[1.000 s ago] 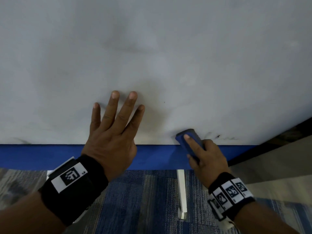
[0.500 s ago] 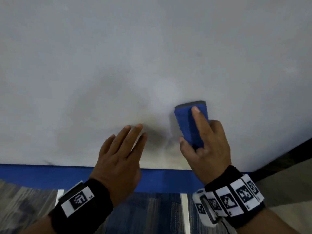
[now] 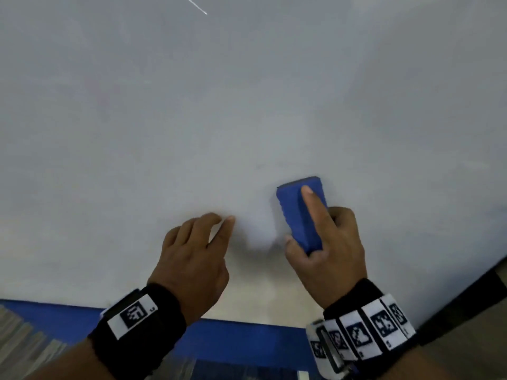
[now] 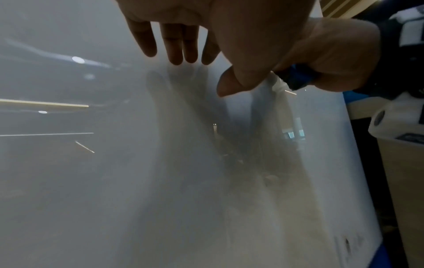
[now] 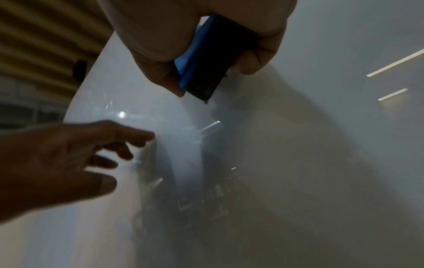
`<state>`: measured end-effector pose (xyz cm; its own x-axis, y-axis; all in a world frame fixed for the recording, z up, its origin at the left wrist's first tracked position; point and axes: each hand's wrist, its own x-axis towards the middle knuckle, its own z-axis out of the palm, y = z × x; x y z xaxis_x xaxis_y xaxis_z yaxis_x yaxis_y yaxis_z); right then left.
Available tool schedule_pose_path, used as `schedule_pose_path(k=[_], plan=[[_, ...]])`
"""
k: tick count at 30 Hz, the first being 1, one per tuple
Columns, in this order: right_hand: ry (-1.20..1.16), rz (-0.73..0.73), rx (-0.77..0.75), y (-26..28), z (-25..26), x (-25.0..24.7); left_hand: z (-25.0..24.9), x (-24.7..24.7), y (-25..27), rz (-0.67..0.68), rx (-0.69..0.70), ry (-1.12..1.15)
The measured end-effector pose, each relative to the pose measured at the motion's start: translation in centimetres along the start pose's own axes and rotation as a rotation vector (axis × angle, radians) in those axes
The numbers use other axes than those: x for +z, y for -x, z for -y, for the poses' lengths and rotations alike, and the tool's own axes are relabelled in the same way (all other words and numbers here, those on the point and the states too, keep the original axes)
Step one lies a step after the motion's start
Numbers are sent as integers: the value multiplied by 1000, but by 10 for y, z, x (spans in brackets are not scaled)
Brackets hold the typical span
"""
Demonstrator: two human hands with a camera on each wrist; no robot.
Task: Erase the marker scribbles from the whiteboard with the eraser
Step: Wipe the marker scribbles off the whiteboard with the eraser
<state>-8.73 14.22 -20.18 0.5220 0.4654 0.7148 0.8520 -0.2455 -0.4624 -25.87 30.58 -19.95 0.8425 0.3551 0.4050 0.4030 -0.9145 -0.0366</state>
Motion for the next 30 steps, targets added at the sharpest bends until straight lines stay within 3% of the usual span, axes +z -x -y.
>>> schedule_pose_path(k=[2, 5, 7, 10, 13, 15, 17, 20, 22, 25, 27, 30], plan=[[12, 111, 69, 1, 5, -6, -1, -13, -7, -34, -20, 7], [125, 523, 156, 52, -14, -13, 3, -30, -8, -53, -37, 7], [171, 635, 194, 64, -27, -21, 10, -39, -5, -16, -53, -6], [114, 483, 226, 25, -12, -34, 20, -52, 1, 64, -97, -12], [119, 218, 100, -27, 16, -45, 24, -61, 2, 111, -105, -3], [113, 242, 136, -40, 33, -45, 29, -65, 2, 107, -107, -7], [111, 415, 199, -29, 47, -41, 35, -74, 1, 123, -97, 2], [159, 605, 93, -4, 42, -34, 48, -84, 1, 138, -106, 11], [148, 554, 76, -13, 48, -30, 60, -88, 3, 123, -93, 14], [141, 269, 131, -64, 93, -32, 79, -98, 3, 106, -79, 0], [125, 168, 129, -96, 125, -30, 90, -111, -2, 93, -75, -14], [179, 229, 176, -107, 157, -23, 105, -133, -12, 37, -57, -32]])
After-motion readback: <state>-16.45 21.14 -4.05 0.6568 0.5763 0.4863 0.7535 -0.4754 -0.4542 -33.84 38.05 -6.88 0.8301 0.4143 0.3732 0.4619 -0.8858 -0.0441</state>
